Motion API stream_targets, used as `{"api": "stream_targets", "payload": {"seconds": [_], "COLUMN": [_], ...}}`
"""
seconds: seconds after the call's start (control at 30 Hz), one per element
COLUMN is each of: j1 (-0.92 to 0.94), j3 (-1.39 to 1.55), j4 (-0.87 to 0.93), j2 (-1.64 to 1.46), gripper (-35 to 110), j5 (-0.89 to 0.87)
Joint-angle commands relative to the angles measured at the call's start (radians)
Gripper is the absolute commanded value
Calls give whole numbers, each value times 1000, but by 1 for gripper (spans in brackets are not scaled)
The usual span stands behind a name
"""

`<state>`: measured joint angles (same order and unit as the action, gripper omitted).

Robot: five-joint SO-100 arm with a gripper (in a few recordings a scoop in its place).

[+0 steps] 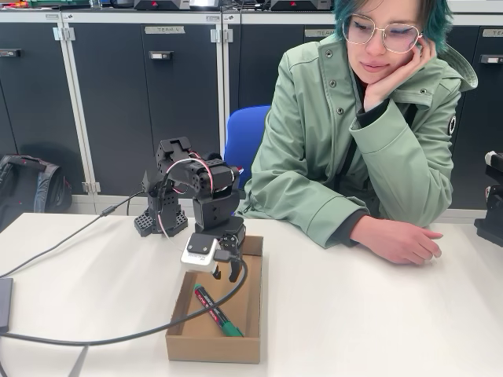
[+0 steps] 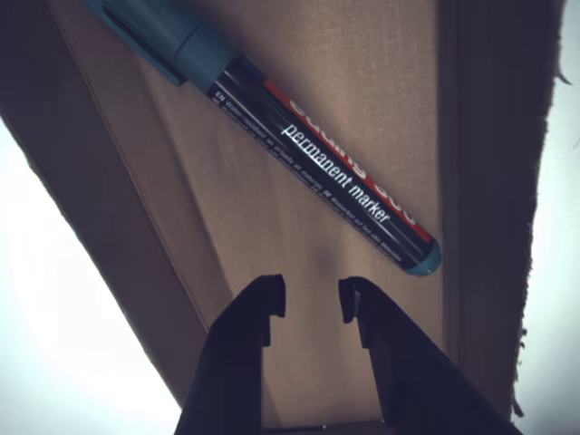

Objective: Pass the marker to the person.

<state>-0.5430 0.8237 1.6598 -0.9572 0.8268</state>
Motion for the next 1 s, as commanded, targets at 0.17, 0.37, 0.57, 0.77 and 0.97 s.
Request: {"api": "stream_targets", "payload": {"seconds": [0.17, 0.37, 0.57, 0.77, 0.97], "j1": [9, 43, 63, 98, 152], "j3": [-14, -29, -91, -97, -155], "j4": [-140, -83, 25, -20, -144], "j2": [-66, -32, -18, 37, 152], "gripper": [20, 24, 25, 26, 28], "j5": [282, 468, 578, 675, 703]}}
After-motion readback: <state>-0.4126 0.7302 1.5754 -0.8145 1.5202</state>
